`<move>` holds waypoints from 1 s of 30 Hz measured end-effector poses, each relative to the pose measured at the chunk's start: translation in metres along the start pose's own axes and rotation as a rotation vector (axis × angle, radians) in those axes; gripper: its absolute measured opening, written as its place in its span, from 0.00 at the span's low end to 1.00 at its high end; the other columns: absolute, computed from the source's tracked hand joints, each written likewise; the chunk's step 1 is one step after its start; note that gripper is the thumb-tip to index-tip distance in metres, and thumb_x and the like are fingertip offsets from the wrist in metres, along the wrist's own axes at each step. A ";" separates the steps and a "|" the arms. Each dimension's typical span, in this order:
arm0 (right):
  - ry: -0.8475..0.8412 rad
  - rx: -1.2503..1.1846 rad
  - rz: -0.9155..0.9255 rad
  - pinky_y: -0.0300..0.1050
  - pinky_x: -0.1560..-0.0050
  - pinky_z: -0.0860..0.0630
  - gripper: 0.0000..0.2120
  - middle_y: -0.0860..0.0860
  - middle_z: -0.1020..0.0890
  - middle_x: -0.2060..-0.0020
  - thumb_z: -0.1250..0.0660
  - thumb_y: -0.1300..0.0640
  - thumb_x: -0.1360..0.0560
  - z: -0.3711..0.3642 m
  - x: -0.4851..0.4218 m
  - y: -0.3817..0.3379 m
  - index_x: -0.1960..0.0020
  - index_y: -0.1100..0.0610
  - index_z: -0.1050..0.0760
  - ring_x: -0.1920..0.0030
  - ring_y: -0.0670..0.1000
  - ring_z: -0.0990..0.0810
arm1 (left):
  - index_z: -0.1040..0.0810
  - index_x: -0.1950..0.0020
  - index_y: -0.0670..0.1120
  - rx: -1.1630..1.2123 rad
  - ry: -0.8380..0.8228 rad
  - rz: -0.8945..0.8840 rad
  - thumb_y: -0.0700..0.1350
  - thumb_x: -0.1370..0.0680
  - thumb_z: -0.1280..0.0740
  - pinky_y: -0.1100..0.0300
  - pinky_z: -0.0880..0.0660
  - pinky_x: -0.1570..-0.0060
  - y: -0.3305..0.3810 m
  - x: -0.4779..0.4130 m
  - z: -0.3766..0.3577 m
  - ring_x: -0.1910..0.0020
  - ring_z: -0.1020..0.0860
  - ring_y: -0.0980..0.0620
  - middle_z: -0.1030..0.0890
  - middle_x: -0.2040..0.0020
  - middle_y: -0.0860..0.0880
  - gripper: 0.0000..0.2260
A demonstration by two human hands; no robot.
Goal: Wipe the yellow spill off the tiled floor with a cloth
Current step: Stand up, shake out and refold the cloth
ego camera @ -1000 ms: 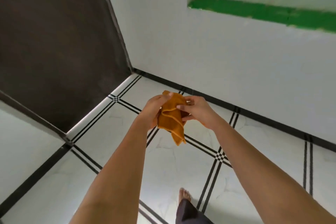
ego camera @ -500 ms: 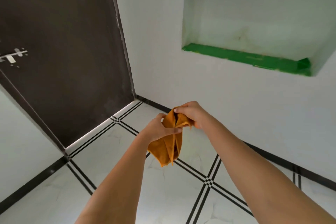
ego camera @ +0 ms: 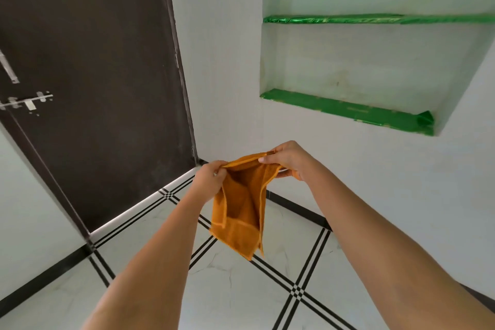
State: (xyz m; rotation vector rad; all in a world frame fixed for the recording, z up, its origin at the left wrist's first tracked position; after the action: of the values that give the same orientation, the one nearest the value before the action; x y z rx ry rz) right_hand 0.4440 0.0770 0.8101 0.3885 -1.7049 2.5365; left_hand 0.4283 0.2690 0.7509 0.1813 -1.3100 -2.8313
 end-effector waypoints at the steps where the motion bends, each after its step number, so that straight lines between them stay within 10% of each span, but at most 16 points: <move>1: -0.011 -0.009 -0.002 0.53 0.50 0.22 0.15 0.56 0.20 0.55 0.28 0.59 0.29 0.001 0.003 0.003 0.45 0.62 0.25 0.53 0.55 0.21 | 0.27 0.36 0.45 0.000 0.002 -0.006 0.43 0.18 0.46 0.58 0.30 0.48 0.001 0.001 0.002 0.47 0.27 0.49 0.23 0.44 0.47 0.14; 19: -0.113 -0.302 -0.115 0.49 0.55 0.21 0.25 0.59 0.22 0.50 0.26 0.58 0.31 0.016 0.012 0.011 0.39 0.65 0.29 0.52 0.56 0.20 | 0.27 0.44 0.45 -0.335 -0.392 0.104 0.45 0.21 0.38 0.59 0.29 0.50 -0.041 0.028 0.018 0.49 0.25 0.49 0.23 0.48 0.47 0.08; 26: -0.183 -0.610 -0.310 0.59 0.51 0.23 0.35 0.61 0.21 0.44 0.37 0.31 0.32 0.015 0.002 0.063 0.39 0.59 0.27 0.43 0.62 0.23 | 0.34 0.38 0.53 1.041 -0.144 0.579 0.64 0.24 0.43 0.38 0.28 0.46 -0.042 0.044 0.022 0.44 0.25 0.38 0.25 0.45 0.44 0.21; 30: -0.255 -0.426 -0.380 0.54 0.51 0.24 0.05 0.61 0.22 0.53 0.34 0.59 0.24 -0.011 0.006 0.111 0.52 0.61 0.26 0.53 0.57 0.22 | 0.30 0.41 0.41 1.073 -0.322 0.767 0.60 0.26 0.36 0.44 0.23 0.52 -0.066 0.067 -0.014 0.49 0.21 0.39 0.23 0.45 0.40 0.25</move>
State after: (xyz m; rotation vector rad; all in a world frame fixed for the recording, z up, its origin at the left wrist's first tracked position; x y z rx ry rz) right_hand 0.4154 0.0433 0.7074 0.9253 -1.9625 1.8658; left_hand 0.3656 0.2966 0.6851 -0.6424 -2.1871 -1.3786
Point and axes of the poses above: each hand's wrist, its own x-axis away from the middle knuckle, its own z-axis out of the back of the hand, y = z × x, the point moved 1 cm from there along -x, towards the middle knuckle
